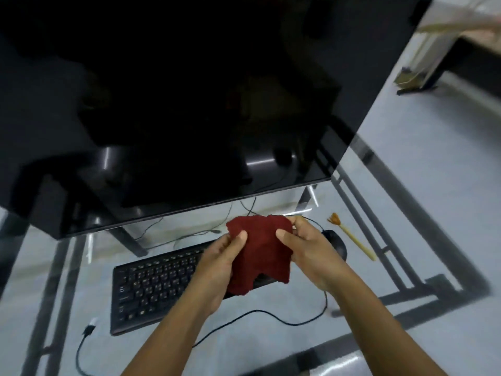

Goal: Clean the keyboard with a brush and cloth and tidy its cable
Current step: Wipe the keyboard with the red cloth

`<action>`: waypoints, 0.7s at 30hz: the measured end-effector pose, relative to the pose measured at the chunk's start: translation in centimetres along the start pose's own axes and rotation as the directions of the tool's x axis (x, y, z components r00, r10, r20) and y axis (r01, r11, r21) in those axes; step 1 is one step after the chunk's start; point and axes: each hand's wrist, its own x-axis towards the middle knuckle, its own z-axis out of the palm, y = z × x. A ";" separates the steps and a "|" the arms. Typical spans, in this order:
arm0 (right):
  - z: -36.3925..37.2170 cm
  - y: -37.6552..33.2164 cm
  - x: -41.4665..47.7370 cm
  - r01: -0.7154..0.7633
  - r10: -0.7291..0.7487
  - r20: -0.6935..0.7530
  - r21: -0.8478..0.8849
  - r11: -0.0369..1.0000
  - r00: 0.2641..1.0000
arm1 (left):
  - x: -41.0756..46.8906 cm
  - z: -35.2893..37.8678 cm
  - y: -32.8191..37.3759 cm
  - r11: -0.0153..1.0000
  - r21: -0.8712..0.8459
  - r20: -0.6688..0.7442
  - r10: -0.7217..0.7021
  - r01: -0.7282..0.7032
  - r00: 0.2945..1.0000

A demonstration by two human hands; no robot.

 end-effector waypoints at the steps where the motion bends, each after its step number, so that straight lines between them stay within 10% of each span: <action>1: -2.4 -0.4 -0.3 -0.003 0.004 -0.011 0.024 1.000 1.000 | 0.7 2.2 -0.1 1.000 -0.013 0.030 -0.020 0.021 0.999; 11: -25.6 -2.2 -3.6 -0.154 0.137 -0.230 -0.059 0.986 0.964 | 7.4 23.6 -8.8 0.957 -0.081 0.153 -0.265 0.280 0.952; 21: -34.7 3.0 5.8 -0.406 0.278 -0.350 -0.374 0.834 0.894 | 15.9 30.0 -13.9 0.904 0.012 -0.095 -0.425 0.428 0.900</action>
